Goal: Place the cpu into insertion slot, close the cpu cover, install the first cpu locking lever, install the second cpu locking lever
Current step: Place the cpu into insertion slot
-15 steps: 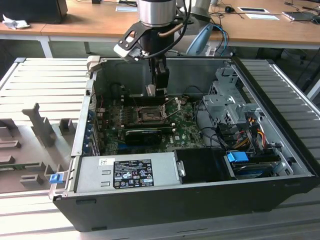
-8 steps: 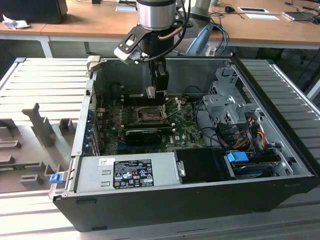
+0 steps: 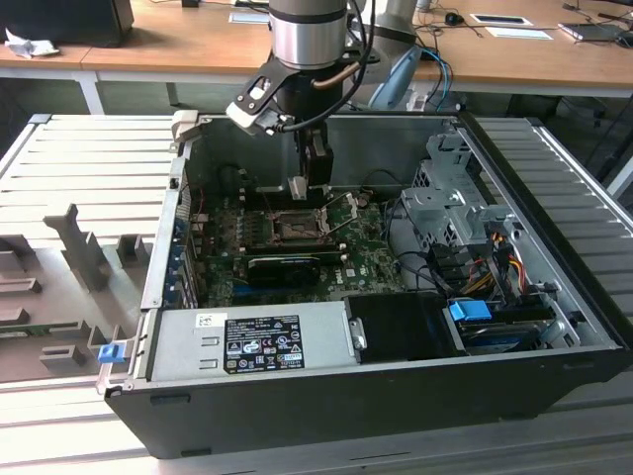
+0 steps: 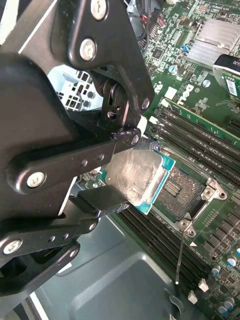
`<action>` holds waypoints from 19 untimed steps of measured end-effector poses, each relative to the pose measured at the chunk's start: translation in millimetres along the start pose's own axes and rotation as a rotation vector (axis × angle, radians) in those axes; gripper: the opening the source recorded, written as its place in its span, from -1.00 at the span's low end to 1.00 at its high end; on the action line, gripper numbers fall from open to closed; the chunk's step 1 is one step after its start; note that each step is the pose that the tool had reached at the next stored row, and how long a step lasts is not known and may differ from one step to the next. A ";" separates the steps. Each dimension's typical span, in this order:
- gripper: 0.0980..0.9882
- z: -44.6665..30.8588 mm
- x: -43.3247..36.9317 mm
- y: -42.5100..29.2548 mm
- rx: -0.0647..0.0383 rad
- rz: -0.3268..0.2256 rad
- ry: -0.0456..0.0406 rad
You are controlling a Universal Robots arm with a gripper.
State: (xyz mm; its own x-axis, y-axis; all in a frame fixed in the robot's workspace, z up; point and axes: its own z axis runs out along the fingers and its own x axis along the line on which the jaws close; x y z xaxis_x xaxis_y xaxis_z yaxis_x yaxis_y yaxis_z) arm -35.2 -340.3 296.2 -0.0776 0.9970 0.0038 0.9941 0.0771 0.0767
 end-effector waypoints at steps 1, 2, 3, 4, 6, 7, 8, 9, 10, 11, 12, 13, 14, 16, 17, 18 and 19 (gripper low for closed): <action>-0.04 1.2 0.0 -0.1 0.000 0.001 -0.0001; -0.04 1.9 0.0 -0.1 0.000 0.008 -0.0008; -0.04 2.4 0.0 -0.2 0.000 0.015 -0.0015; -0.04 2.6 0.0 -0.2 0.000 0.021 -0.0020; -0.04 3.3 0.0 -0.3 0.000 0.030 -0.0027; -0.04 4.0 0.0 -0.3 0.000 0.032 -0.0027; -0.04 4.8 0.0 -0.4 0.000 0.033 -0.0029; -0.04 5.6 0.0 -0.4 0.000 0.035 -0.0031; -0.04 6.0 0.0 -0.4 0.000 0.035 -0.0031; -0.04 6.4 0.0 -0.5 0.000 0.036 -0.0032; -0.04 7.0 0.0 -0.5 0.000 0.036 -0.0031; -0.04 7.4 0.0 -0.6 0.000 0.036 -0.0031; -0.04 7.8 0.0 -0.6 0.000 0.036 -0.0032; -0.04 8.3 -0.1 -0.7 0.000 0.036 -0.0033; -0.04 8.7 0.0 -0.7 0.000 0.036 -0.0032; -0.04 9.1 0.0 -0.7 0.000 0.036 -0.0031; -0.04 9.5 -0.1 -0.7 0.000 0.036 -0.0032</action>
State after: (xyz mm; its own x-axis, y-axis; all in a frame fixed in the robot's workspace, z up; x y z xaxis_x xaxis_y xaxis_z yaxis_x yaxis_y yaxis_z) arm -35.2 -340.3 286.7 -0.0414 0.9991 0.0034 0.9962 0.0410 0.0765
